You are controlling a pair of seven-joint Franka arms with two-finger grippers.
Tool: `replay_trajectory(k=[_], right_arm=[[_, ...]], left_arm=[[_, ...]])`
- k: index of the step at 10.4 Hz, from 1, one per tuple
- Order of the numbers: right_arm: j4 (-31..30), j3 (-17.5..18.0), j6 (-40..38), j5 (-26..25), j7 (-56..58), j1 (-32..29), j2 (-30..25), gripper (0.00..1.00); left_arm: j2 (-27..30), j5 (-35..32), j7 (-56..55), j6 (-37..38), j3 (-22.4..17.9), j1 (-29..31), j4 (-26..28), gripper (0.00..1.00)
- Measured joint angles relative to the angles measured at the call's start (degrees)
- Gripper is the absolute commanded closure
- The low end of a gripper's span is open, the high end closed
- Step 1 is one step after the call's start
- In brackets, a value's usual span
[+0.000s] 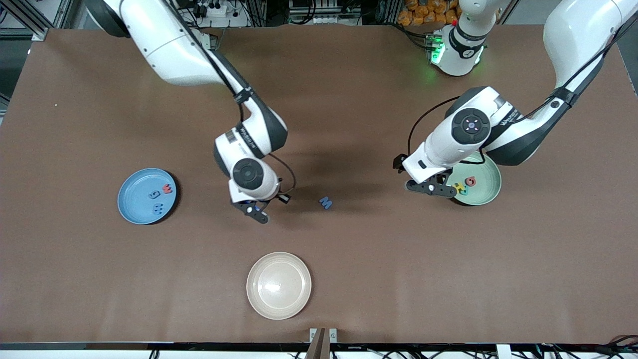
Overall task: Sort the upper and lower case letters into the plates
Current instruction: 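Carry the u to the blue plate while the left gripper reaches the W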
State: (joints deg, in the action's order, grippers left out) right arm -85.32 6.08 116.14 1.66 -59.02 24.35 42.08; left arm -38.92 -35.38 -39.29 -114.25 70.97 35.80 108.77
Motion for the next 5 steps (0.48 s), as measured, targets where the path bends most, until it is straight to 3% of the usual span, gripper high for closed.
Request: replay_trajectory(k=[5], right_arm=[[1.10, -0.09, -16.64, -0.01, 24.57, -15.03, -4.05, 0.94]], left_arm=[[-0.01, 0.00, -2.52, 0.10, -1.36, -6.81, -4.38, 0.00]])
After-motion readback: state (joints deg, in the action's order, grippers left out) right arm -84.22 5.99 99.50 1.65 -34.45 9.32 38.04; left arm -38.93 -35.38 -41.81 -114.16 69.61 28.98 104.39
